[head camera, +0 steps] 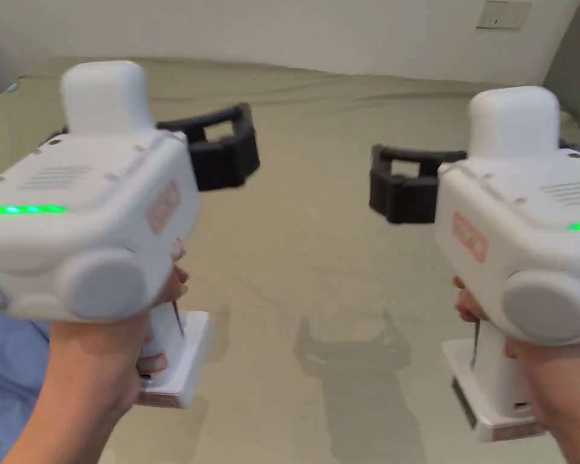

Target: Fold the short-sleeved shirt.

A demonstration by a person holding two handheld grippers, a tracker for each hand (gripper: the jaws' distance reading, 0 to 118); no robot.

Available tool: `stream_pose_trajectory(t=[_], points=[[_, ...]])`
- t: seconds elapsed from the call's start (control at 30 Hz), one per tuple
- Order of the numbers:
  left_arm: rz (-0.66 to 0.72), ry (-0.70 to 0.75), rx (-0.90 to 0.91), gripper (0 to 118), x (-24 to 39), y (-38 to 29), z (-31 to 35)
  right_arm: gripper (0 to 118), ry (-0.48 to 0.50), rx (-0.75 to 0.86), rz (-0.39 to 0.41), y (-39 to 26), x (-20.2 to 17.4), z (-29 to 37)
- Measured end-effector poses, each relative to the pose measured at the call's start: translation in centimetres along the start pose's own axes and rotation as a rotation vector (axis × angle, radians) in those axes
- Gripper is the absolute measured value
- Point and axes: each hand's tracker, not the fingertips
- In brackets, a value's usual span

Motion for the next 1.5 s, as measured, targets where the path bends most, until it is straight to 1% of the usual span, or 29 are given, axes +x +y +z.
stream_pose_trajectory(t=[0.03, 0.07, 0.1, 0.13, 0.17, 0.2, 0.27, 0.37, 0.43, 0.57, 0.63, 0.8, 0.93, 1.0, 1.07, 1.1, 1.13, 1.17, 1.2, 1.23, 1.3, 1.37, 1.5], points=[[0.054, 0.015, -0.007, 118, -0.3, 0.0, -0.1, 118, -0.057, 0.05, -0.001, -0.3, -0.1, 0.3], [0.005, 0.043, 0.03, 117, -0.2, -0.2, 0.0, 118, -0.091, 0.118, 0.074, -0.5, -0.4, 0.7], [-0.129, 0.092, 0.099, 117, 0.4, -0.6, 0.3, 118, -0.136, 0.195, 0.191, -0.9, -1.0, 1.1], [-0.266, 0.141, 0.161, 117, 1.1, -1.1, 0.5, 118, -0.188, 0.229, 0.28, -1.2, -1.6, 1.2], [-0.365, 0.169, 0.193, 117, 2.2, -2.0, 0.6, 118, -0.22, 0.246, 0.326, -1.3, -1.9, 1.3], [-0.442, 0.183, 0.201, 117, 2.6, -2.3, 0.6, 118, -0.207, 0.245, 0.337, -1.3, -2.6, 1.5], [-0.518, 0.169, 0.215, 117, 3.0, -2.6, 0.7, 118, -0.158, 0.23, 0.299, -0.9, -2.4, 1.8], [-0.525, 0.156, 0.191, 117, 3.9, -2.9, 0.8, 118, -0.18, 0.225, 0.257, -0.5, -2.7, 1.9], [-0.532, 0.14, 0.205, 117, 4.2, -3.1, 0.9, 118, -0.19, 0.23, 0.258, -0.6, -2.6, 2.0], [-0.611, 0.165, 0.21, 117, 5.1, -3.5, 0.9, 118, -0.193, 0.218, 0.272, -0.6, -2.7, 2.1], [-0.608, 0.16, 0.205, 117, 5.3, -3.6, 1.0, 118, -0.185, 0.206, 0.285, -0.7, -2.7, 2.0], [-0.584, 0.16, 0.183, 117, 5.4, -3.6, 1.0, 118, -0.174, 0.2, 0.286, -0.8, -2.8, 1.8], [-0.596, 0.164, 0.162, 117, 5.4, -3.5, 0.6, 118, -0.162, 0.204, 0.259, -0.9, -2.3, 2.0], [-0.599, 0.168, 0.158, 117, 5.5, -3.5, 0.3, 115, -0.161, 0.207, 0.246, -0.9, -2.1, 2.1], [-0.589, 0.167, 0.154, 117, 5.5, -3.5, 0.3, 102, -0.157, 0.201, 0.248, -0.8, -1.9, 2.0], [-0.578, 0.162, 0.154, 114, 5.5, -3.5, 0.2, 89, -0.155, 0.192, 0.258, -0.8, -1.8, 1.9], [-0.569, 0.157, 0.154, 100, 5.5, -3.6, 0.2, 55, -0.156, 0.181, 0.276, -0.9, -1.8, 1.8], [-0.568, 0.154, 0.15, 73, 5.6, -3.7, 0.1, 22, -0.154, 0.171, 0.294, -0.9, -1.7, 1.5], [-0.569, 0.15, 0.147, 34, 5.7, -3.8, 0.0, 0, -0.16, 0.163, 0.302, -1.0, -1.7, 1.3], [-0.577, 0.156, 0.138, 1, 5.7, -3.9, -0.3, 0, -0.159, 0.165, 0.297, -1.3, -1.8, 1.2], [-0.587, 0.135, 0.117, 1, 5.6, -4.2, -0.6, 0, -0.113, 0.135, 0.29, -1.4, -1.8, 1.5], [-0.58, 0.103, 0.082, 1, 5.5, -4.2, -0.9, 0, -0.131, 0.14, 0.278, -1.8, -2.0, 1.6], [-0.59, 0.133, 0.096, 1, 5.3, -4.4, -0.8, 0, -0.132, 0.134, 0.298, -1.9, -2.0, 1.0]])
